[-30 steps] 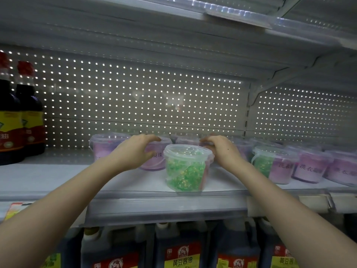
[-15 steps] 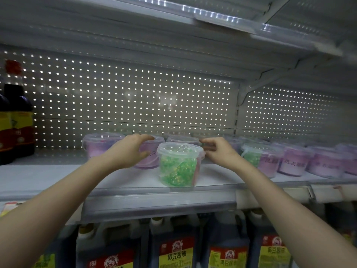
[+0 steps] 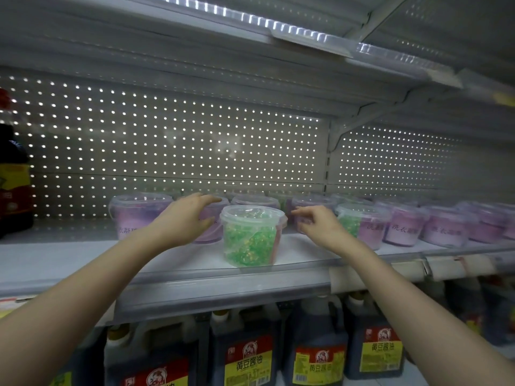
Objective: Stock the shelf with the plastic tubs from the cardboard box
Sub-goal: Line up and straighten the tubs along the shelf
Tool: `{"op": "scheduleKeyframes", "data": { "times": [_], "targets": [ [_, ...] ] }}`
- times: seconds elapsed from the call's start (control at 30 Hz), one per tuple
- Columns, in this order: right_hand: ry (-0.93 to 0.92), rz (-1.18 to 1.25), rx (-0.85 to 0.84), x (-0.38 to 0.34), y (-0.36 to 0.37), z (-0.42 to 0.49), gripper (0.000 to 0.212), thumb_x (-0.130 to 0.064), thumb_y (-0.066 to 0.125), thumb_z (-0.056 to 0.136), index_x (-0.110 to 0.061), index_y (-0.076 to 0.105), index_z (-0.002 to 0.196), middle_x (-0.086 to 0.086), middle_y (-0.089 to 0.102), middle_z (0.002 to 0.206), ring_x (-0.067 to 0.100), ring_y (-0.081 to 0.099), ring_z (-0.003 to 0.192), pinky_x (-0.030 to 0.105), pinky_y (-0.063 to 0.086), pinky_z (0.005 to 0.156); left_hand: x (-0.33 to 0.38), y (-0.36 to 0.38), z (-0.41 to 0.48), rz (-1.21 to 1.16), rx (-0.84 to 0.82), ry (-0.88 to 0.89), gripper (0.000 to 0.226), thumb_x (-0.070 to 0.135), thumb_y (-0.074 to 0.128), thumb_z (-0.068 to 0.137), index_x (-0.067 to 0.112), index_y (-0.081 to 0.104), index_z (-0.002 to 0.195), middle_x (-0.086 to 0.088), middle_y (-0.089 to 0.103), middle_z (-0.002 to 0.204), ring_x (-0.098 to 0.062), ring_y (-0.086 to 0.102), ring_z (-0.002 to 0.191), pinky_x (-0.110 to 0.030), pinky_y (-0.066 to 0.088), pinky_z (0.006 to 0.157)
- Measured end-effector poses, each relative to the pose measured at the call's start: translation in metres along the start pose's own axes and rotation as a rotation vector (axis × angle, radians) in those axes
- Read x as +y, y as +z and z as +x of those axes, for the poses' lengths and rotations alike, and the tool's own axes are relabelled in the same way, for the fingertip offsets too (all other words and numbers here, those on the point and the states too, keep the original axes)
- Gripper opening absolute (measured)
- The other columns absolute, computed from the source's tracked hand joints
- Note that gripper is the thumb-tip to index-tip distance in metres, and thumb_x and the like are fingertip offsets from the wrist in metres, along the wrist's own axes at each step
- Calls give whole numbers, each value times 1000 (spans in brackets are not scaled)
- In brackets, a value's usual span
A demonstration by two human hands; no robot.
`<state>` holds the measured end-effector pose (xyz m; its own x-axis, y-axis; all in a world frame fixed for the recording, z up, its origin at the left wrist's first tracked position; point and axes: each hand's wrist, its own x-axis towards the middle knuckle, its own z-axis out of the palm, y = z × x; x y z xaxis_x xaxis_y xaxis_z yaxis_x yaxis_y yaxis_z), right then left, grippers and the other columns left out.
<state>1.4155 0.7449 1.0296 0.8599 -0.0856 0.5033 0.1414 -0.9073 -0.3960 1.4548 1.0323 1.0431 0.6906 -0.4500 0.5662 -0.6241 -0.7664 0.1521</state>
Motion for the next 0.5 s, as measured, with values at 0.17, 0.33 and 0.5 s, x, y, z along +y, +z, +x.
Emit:
{"op": "scheduleKeyframes", "data": {
  "times": [0.17, 0.33, 0.5],
  "targets": [
    [46, -165, 33, 17, -12, 5, 49, 4, 50, 84, -9, 51, 132, 8, 51, 136, 24, 43, 129, 28, 31, 104, 8, 3, 3, -63, 38, 29, 43, 9, 52, 89, 19, 52, 132, -5, 55, 133, -25, 50, 122, -38, 40, 101],
    [-19, -440, 54, 34, -13, 19, 47, 12, 46, 77, -6, 50, 120, 14, 52, 117, 34, 50, 112, 41, 44, 87, 11, 5, 5, -119, 86, -19, 40, 6, 50, 91, 16, 55, 130, -10, 58, 127, -26, 59, 105, -32, 42, 88],
    [-36, -705, 81, 29, -18, 25, 35, 11, 51, 77, -6, 52, 108, 14, 61, 112, 31, 57, 107, 33, 36, 75, 19, -3, 11, -144, 129, -20, 40, 3, 44, 92, 17, 57, 127, -7, 60, 125, -21, 57, 97, -25, 35, 78]
  ]
}}
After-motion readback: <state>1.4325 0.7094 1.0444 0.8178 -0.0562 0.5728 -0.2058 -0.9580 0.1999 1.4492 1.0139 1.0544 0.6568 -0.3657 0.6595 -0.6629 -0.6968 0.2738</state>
